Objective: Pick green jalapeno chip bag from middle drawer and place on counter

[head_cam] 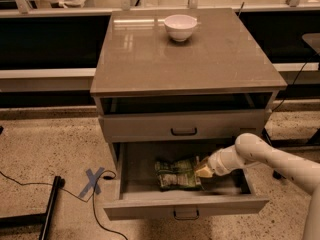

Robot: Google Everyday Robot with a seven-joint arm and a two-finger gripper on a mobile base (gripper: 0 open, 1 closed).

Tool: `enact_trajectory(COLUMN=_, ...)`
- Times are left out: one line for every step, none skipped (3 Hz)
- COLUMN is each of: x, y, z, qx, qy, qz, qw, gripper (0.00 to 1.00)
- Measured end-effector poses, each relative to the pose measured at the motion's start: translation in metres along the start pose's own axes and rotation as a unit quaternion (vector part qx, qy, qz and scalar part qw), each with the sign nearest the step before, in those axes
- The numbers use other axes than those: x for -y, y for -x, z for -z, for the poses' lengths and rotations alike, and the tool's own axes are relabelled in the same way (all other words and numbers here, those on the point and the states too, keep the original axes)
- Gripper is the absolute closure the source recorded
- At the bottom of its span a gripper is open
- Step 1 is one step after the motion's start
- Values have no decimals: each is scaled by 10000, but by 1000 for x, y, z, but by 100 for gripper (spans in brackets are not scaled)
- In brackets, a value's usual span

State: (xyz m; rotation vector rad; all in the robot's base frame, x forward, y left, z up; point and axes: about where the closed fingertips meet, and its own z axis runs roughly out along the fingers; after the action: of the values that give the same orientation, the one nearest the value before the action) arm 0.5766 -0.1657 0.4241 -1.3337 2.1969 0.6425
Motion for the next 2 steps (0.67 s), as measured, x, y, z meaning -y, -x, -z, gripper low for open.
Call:
enact_trajectory(x=-5, y=-6, z=0, qx=-186, qy=-94, qz=105, qw=9997, gripper=27)
enact_trajectory(x=-8, y=-8, z=-4, qx=-300, qy=-129, qz=182, qw=9993, gripper=22)
